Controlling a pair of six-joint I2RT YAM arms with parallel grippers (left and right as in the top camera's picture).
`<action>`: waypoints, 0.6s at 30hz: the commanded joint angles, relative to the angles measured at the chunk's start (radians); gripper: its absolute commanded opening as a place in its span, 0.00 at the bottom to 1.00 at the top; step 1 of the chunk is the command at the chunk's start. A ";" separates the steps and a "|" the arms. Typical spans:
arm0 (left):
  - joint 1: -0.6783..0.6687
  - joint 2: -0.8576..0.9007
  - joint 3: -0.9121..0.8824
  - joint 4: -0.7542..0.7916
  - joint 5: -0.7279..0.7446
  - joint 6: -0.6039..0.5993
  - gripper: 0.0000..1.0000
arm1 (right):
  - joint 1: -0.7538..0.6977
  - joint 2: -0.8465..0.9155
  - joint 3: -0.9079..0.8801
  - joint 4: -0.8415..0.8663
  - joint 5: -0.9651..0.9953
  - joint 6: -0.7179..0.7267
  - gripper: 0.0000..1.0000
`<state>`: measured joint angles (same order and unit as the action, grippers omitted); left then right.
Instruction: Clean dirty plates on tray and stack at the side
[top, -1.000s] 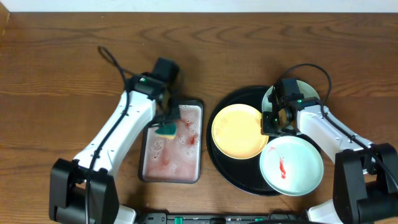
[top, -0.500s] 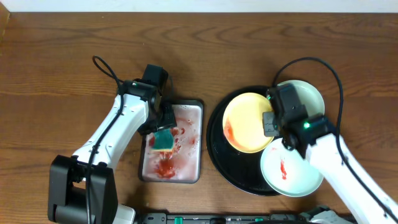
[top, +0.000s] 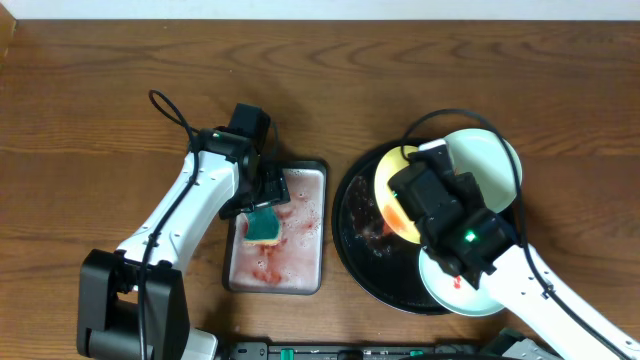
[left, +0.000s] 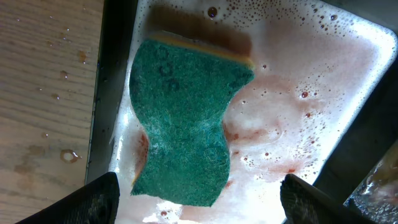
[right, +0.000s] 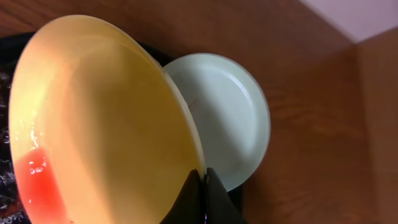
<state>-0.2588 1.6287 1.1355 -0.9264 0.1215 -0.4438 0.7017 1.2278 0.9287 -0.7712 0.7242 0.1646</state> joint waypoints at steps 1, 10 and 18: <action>0.003 -0.002 0.002 -0.003 -0.002 0.006 0.83 | 0.063 -0.027 0.029 0.000 0.147 -0.054 0.01; 0.003 -0.002 0.002 -0.003 -0.002 0.006 0.84 | 0.265 -0.047 0.061 0.021 0.340 -0.157 0.01; 0.003 -0.002 0.002 -0.003 -0.002 0.006 0.84 | 0.367 -0.047 0.061 0.027 0.482 -0.286 0.01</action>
<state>-0.2588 1.6287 1.1355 -0.9268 0.1215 -0.4438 1.0431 1.1950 0.9665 -0.7441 1.0904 -0.0505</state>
